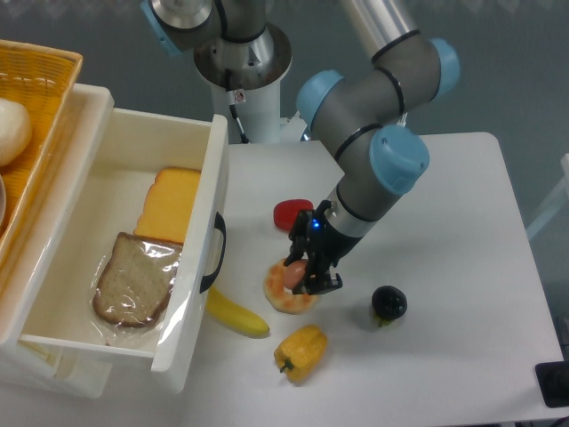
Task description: Pick up the egg
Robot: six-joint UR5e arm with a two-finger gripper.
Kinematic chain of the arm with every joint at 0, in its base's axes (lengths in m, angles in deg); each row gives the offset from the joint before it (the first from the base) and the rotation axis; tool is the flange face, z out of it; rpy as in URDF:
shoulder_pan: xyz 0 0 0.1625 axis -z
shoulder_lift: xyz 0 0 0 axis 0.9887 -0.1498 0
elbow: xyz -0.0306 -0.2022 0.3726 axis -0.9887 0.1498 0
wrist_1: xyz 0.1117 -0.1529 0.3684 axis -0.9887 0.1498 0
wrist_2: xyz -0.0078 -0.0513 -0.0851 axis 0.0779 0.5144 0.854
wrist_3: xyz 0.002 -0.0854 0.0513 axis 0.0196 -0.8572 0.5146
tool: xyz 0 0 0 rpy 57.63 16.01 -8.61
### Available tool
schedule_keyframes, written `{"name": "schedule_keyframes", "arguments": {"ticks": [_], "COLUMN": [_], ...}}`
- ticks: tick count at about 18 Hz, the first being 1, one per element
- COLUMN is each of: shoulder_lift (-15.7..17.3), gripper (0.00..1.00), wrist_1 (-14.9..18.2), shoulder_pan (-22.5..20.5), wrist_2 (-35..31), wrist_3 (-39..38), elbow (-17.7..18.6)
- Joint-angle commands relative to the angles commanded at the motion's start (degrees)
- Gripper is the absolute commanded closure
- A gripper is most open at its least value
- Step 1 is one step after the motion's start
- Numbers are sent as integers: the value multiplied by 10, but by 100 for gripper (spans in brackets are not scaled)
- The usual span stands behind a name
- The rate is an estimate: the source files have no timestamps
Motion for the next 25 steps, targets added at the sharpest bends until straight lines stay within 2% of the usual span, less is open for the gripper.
{"name": "schedule_keyframes", "arguments": {"ticks": [5, 11, 25], "shoulder_lift": [32, 61, 62], "gripper": [92, 92, 92], "wrist_1": [0, 11, 11], "shoulder_pan": [-1, 2, 8], "wrist_2": [-72, -71, -71], "wrist_3": [-19, -61, -90], "elbow": [-5, -2, 5]}}
